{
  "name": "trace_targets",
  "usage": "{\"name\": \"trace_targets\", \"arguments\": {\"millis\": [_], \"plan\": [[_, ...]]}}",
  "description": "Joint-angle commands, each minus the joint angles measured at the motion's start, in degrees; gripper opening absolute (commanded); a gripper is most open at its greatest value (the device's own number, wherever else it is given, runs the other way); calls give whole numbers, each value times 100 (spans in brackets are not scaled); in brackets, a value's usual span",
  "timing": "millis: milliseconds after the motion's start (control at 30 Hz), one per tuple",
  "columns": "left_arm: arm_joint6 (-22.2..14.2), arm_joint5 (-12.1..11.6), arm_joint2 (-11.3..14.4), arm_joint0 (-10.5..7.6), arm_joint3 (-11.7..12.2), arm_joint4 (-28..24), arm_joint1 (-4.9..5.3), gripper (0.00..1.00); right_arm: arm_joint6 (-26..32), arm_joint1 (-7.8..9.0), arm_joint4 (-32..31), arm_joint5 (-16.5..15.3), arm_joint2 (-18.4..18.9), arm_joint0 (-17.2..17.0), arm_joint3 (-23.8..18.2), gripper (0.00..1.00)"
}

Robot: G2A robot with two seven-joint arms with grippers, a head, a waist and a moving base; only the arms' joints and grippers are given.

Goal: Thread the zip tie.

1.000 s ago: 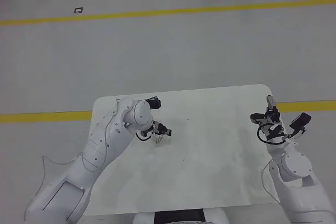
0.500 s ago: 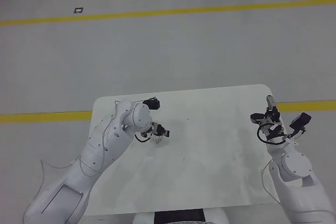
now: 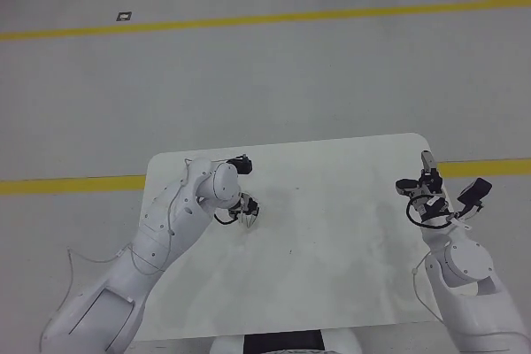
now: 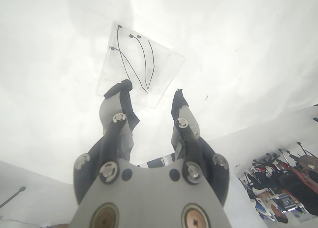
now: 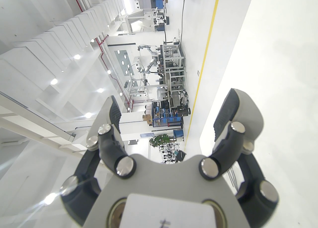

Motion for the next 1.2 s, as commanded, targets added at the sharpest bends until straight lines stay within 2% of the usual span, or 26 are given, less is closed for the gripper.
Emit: {"name": "trace_targets", "arguments": {"millis": [0, 233, 367, 733, 933, 1167], "plan": [[14, 0, 42, -43, 106, -52, -33, 35, 0, 0, 0, 0, 0, 0, 0, 100], [64, 0, 277, -221, 501, -17, -173, 30, 0, 0, 0, 0, 0, 0, 0, 100], [98, 0, 401, -327, 734, 29, -261, 23, 0, 0, 0, 0, 0, 0, 0, 100], [195, 0, 671, -557, 1317, -54, -470, 23, 0, 0, 0, 0, 0, 0, 0, 100], [308, -112, 868, -679, 1614, -149, -565, 23, 0, 0, 0, 0, 0, 0, 0, 100], [423, -156, 1022, -802, 1865, -245, -655, 22, 0, 0, 0, 0, 0, 0, 0, 100]]}}
